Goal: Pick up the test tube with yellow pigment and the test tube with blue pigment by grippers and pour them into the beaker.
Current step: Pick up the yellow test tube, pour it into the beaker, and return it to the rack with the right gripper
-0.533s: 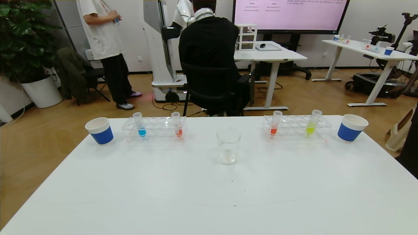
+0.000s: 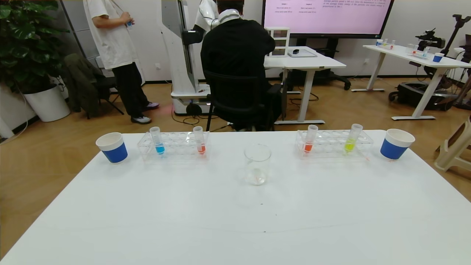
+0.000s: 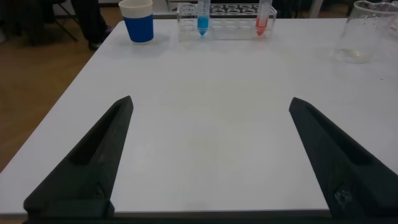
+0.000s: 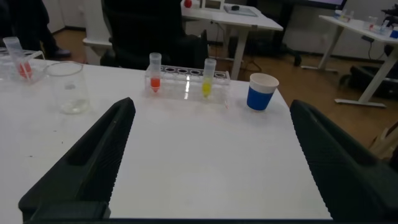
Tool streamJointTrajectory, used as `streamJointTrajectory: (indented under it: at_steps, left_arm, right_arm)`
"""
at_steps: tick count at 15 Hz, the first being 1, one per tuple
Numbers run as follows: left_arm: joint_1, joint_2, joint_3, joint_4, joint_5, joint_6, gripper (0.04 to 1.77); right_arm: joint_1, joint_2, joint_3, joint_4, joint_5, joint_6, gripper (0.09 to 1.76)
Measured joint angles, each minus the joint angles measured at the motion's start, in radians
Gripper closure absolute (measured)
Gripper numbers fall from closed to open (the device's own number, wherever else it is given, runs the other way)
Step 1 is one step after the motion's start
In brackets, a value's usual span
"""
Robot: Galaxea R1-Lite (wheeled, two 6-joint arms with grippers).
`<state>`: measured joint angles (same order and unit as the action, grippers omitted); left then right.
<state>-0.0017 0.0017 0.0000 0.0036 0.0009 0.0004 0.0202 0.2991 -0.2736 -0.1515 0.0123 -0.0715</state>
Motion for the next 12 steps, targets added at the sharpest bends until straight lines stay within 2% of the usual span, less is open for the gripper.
streamJointTrajectory:
  at_steps: [12]
  left_arm:
    - [0.000, 0.000, 0.000, 0.000, 0.000, 0.000, 0.06]
  right_arm:
    - [-0.007, 1.160, -0.160, -0.921, 0.036, 0.060, 0.11]
